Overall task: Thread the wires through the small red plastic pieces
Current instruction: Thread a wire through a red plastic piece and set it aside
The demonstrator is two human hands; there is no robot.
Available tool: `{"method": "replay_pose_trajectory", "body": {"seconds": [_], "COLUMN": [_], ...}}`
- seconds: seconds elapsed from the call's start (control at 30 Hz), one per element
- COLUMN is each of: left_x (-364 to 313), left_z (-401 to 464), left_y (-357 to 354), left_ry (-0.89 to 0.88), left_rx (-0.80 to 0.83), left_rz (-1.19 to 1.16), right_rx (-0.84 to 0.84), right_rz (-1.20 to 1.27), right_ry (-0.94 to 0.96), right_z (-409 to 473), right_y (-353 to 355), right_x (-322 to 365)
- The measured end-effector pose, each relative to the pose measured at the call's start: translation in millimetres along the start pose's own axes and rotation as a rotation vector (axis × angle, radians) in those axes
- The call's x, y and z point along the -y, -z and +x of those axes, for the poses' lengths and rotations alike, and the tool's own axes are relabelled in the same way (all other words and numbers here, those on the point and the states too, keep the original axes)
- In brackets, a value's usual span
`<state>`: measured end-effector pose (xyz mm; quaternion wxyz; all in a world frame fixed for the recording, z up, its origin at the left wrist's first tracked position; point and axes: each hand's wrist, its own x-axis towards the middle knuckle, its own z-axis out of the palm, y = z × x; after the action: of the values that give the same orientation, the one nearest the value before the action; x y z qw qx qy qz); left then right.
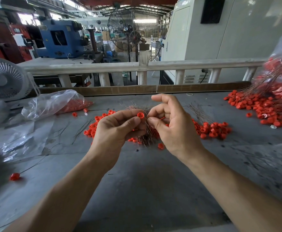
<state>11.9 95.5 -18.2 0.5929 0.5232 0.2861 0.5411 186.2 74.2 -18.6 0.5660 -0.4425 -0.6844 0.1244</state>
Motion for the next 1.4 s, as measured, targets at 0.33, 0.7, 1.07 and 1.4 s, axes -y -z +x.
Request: {"method": "replay_pose_trajectory", "body": {"seconds": [0.33, 0.7, 1.07, 1.4], "left_x": [-2.8, -5.6, -0.9, -0.8], "left_z": [-1.7, -2.0, -1.5, -1.2], "left_y": [-0.2, -0.6, 0.7, 1.1], "left_ry": [0.013, 0.047, -0.007, 0.004], "left_rx": [0.050, 0.048, 0.020, 0.026], "left_rz": [-0.088, -0.135, 0.013, -0.013], "right_rx": [0.032, 0.085, 0.023, 0.002], "right_rz": [0.013, -0.036, -0.332, -0.333], "right_ry": [-0.029, -0.055, 0.177, 0.202], "right_z": [0.0, -1.3, 0.3, 0.0], "right_y": [-0.9, 1.0, 7.0, 7.7], "right_x": [1.5, 1.0, 6.4, 4.0]}}
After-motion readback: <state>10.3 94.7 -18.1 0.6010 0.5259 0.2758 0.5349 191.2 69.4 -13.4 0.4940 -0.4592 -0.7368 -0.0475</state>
